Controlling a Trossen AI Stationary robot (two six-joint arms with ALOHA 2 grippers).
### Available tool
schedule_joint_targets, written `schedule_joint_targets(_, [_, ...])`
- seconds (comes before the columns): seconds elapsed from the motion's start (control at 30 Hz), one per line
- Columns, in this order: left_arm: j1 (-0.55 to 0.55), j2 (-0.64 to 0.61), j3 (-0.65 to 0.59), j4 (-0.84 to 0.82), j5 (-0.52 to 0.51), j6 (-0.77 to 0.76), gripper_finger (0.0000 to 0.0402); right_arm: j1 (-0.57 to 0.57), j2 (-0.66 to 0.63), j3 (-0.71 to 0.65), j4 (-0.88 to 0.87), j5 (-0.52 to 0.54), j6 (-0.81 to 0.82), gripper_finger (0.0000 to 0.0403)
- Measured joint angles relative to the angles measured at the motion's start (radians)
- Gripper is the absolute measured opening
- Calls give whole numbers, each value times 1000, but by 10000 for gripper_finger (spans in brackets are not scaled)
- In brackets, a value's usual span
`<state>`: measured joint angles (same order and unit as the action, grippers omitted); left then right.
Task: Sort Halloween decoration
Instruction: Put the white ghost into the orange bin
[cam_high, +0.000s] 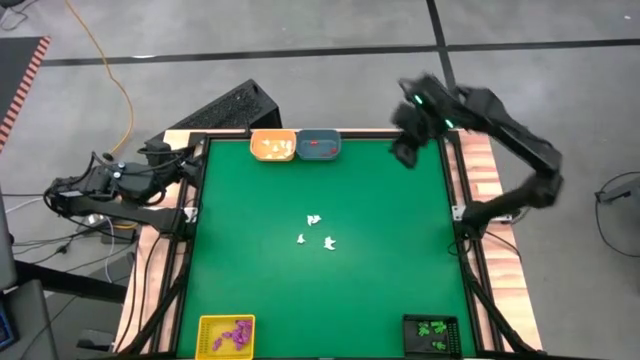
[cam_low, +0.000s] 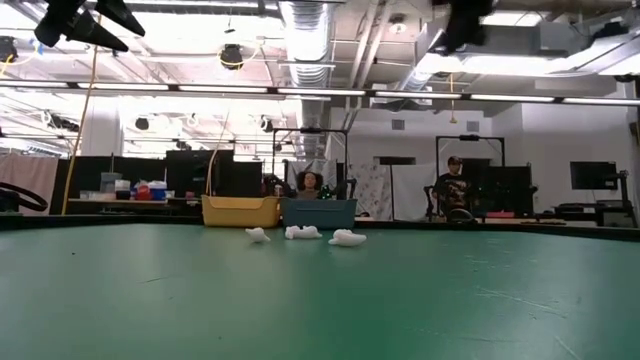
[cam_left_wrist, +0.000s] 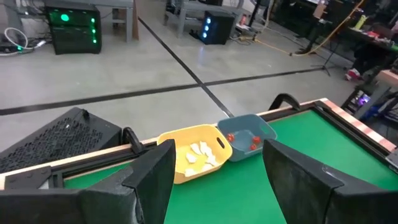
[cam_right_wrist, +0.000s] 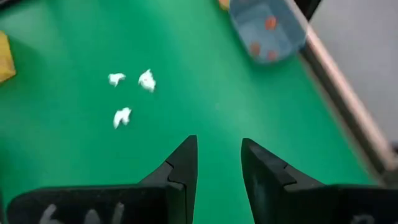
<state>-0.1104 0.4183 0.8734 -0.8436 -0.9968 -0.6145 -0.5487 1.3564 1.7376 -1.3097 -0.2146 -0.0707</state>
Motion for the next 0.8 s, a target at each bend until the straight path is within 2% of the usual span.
schedule_joint_targets(0.1, [0, 0, 0, 0, 7, -1, 231, 61, -177, -210, 59, 65, 135, 118])
schedule_joint_targets(0.17, [0, 0, 0, 0, 7, -2, 231, 130, -291, -377, 157, 126, 241, 118])
schedule_joint_targets(0.3, [0, 0, 0, 0, 7, -13, 231, 300, -476, -704, 476, 261, 445, 118])
schedule_joint_targets(0.4, [0, 0, 0, 0, 8, -17, 231, 422, -540, -907, 710, 370, 535, 118])
schedule_joint_targets(0.5, [0, 0, 0, 0, 8, -22, 231, 522, -529, -1065, 942, 481, 567, 118])
schedule_joint_targets(0.6, [0, 0, 0, 0, 8, -22, 231, 592, -447, -1175, 1155, 553, 571, 118])
schedule_joint_targets(0.67, [0, 0, 0, 0, 8, -22, 231, 621, -365, -1213, 1279, 566, 571, 118])
schedule_joint_targets(0.8, [0, 0, 0, -6, 8, -22, 231, 650, -179, -1219, 1411, 561, 571, 118])
